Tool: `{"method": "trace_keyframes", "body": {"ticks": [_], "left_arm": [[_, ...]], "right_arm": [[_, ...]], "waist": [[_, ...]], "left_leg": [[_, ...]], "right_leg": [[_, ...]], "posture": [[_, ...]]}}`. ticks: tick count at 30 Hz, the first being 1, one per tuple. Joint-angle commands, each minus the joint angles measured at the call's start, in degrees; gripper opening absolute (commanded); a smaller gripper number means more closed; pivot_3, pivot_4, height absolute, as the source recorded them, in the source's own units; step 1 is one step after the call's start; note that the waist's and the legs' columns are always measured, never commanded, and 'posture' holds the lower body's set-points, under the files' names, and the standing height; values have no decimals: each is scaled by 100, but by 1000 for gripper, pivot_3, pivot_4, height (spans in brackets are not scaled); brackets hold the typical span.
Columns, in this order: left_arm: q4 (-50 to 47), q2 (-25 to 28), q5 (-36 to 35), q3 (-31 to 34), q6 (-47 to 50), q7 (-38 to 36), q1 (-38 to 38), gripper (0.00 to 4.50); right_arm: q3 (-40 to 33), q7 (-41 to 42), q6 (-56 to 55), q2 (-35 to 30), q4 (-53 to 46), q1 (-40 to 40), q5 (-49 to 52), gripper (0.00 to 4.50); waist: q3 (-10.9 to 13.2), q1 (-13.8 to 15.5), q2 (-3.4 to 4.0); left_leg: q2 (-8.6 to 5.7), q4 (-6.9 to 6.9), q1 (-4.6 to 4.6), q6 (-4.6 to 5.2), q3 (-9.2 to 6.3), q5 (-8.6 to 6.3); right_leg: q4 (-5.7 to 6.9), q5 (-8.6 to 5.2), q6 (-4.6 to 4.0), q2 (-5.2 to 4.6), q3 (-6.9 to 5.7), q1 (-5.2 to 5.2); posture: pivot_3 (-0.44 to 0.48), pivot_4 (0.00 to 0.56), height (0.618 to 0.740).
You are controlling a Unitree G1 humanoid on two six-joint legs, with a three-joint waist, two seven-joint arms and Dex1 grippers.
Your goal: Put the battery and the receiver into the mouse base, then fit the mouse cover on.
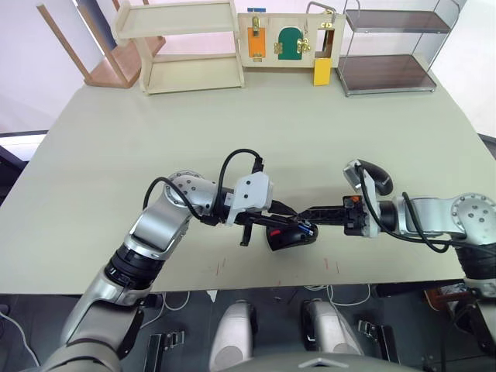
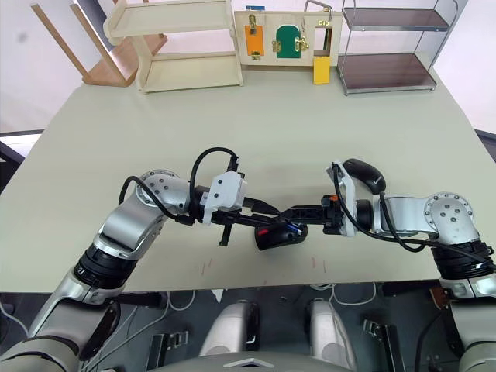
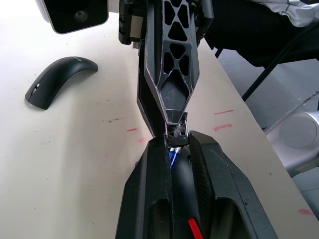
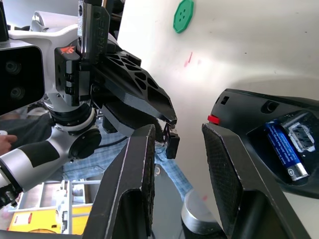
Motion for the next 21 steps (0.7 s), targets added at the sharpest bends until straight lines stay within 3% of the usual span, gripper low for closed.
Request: {"method": "trace_keyframes", "body": {"ticks": [1,15,18,19,21], "left_arm": [[-165,-6,-17,92,-54,39,8,69],[-195,12,1,65,-57,86,109,69],[-201,13,5,69,-60,94,118,69],[-203,12,4,69,-58,96,120,69],[-203,6,6,70,-56,103,126,69]], "right_arm": [[-54,2,45,-86,-12,-12,200,1582],[29,45,149,-125,-3,-33,200,1582],[32,42,147,-128,-4,-28,200,899],[38,40,146,-134,-10,-27,200,291],[54,45,147,-142,-15,-25,200,82]], "waist": [[0,0,0],[0,0,0],[0,0,0],[0,0,0],[0,0,0]], "left_leg": [[0,0,0,0,0,0],[0,1,0,0,0,0],[0,4,0,0,0,0],[0,5,0,0,1,0],[0,5,0,0,1,0]], "right_leg": [[0,0,0,0,0,0],[1,0,0,0,0,0],[2,0,0,0,1,0],[2,0,0,0,1,0],[2,0,0,0,1,0]], "posture": [[0,150,740],[0,150,740],[0,150,740],[0,150,740],[0,150,740]]}}
